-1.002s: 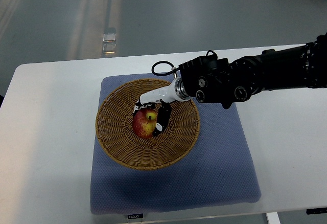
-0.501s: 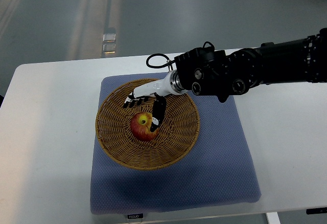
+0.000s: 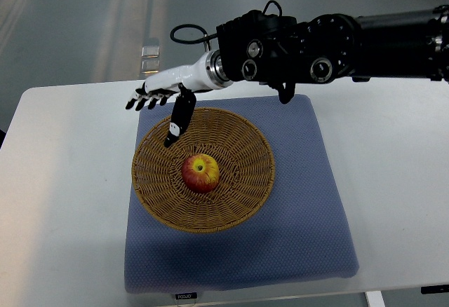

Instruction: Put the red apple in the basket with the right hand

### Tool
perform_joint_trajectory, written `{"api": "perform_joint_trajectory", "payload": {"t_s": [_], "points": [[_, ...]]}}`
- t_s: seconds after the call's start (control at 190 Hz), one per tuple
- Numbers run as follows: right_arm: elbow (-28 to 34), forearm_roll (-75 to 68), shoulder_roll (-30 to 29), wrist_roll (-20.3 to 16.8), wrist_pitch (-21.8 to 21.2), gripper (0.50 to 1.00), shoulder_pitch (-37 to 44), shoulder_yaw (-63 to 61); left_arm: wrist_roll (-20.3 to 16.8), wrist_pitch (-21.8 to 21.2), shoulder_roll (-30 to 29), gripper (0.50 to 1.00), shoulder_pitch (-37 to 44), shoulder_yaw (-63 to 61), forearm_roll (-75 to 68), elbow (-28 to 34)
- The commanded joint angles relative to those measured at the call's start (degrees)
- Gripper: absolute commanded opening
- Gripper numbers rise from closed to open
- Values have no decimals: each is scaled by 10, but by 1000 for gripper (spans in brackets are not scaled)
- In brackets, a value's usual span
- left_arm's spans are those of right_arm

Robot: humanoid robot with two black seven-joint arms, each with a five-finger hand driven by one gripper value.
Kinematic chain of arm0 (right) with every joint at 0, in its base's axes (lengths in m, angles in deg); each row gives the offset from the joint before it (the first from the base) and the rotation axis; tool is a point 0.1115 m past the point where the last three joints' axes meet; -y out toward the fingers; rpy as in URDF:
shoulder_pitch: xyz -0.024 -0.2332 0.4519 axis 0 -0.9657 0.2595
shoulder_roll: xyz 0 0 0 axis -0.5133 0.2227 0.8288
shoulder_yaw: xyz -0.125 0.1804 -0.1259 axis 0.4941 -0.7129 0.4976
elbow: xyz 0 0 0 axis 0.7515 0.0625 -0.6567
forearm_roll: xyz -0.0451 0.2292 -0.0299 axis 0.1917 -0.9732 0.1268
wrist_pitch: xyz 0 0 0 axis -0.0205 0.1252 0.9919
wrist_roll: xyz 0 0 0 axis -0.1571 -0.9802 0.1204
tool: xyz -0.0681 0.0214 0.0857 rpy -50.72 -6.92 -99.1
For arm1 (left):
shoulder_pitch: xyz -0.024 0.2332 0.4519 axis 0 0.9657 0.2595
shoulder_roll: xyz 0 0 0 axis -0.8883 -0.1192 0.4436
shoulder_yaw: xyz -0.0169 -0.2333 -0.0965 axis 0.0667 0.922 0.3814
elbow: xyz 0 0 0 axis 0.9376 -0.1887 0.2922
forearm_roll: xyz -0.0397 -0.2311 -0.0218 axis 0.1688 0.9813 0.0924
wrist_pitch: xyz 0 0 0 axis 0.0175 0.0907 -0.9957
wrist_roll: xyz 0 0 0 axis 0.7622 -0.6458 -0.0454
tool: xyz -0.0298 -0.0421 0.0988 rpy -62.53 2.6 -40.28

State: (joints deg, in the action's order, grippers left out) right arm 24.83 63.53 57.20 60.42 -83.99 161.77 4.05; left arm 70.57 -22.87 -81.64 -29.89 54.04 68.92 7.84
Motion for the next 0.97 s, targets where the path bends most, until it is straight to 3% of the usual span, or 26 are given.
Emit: {"api": "perform_joint_trajectory", "payload": {"t_s": [0.0, 0.058, 0.063, 0.095, 0.2, 0.206, 0.242, 0.369, 0.553, 0.685, 0.965], "points": [[-47, -63, 53, 1, 3, 915, -39, -67, 0, 0, 0, 1000, 0, -1, 0, -1], [-53, -71, 60, 1, 3, 913, -47, -75, 0, 0, 0, 1000, 0, 0, 0, -1], [-81, -106, 92, 0, 7, 913, -90, -129, 0, 0, 0, 1000, 0, -1, 0, -1], [-95, -127, 105, 0, 11, 913, -117, -170, 0, 0, 0, 1000, 0, -1, 0, -1], [-118, -150, 117, 0, 18, 913, -162, -243, 0, 0, 0, 1000, 0, -1, 0, -2], [-143, -165, 122, 1, 28, 913, -210, -317, 0, 0, 0, 1000, 0, -1, 0, -2], [-163, -174, 124, 1, 36, 913, -245, -370, 0, 0, 0, 1000, 0, -1, 0, -2], [-235, -183, 102, 5, 42, 915, -372, -560, 0, 0, 0, 1000, 0, -1, 0, -2], [-250, -184, 60, 36, 43, 915, -497, -730, 0, 0, 0, 1000, 0, -1, 0, -2], [-252, -184, 41, 67, 41, 919, -548, -775, 0, 0, 0, 1000, 0, -1, 0, -2], [-253, -184, 26, 68, 41, 924, -562, -775, 0, 1, 0, 1000, 0, -2, 0, -2]]}}
